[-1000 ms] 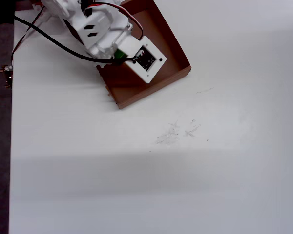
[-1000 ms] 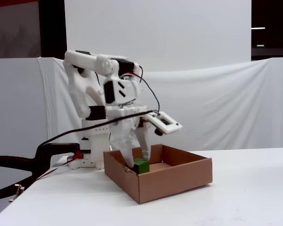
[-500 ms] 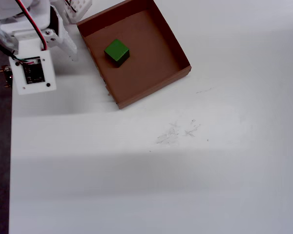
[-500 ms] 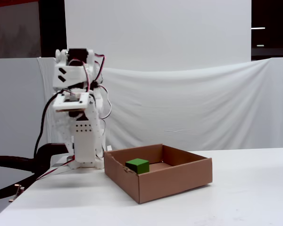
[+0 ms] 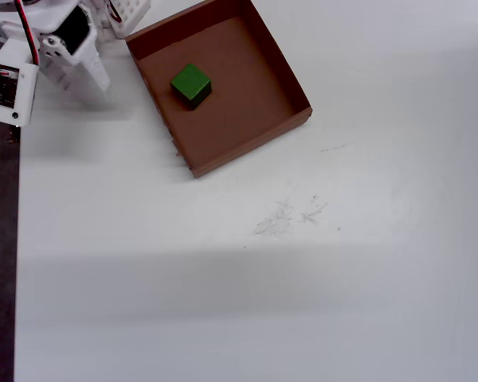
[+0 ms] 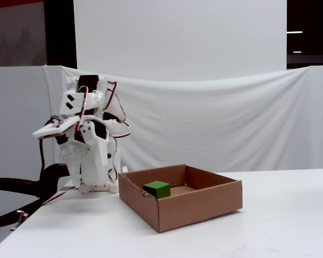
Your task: Grasp a green cube and put it in a box.
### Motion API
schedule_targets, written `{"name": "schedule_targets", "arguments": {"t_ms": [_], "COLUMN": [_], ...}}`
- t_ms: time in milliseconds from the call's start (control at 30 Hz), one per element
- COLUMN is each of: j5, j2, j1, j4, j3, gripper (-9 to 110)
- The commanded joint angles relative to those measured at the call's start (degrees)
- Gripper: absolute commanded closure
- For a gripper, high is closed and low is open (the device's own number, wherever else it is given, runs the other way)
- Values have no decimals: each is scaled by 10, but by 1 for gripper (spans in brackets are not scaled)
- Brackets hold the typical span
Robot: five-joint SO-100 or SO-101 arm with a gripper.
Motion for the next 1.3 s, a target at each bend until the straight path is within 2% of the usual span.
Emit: {"name": "schedule_targets", "arguments": {"t_ms": [0,567,1267], "j5": [6,8,8], "j2": [31,33,33], "j1": [6,62,65], "j4": [-16,-28,-28], "j3": [41,68,68], "gripper": [79,78,78]}}
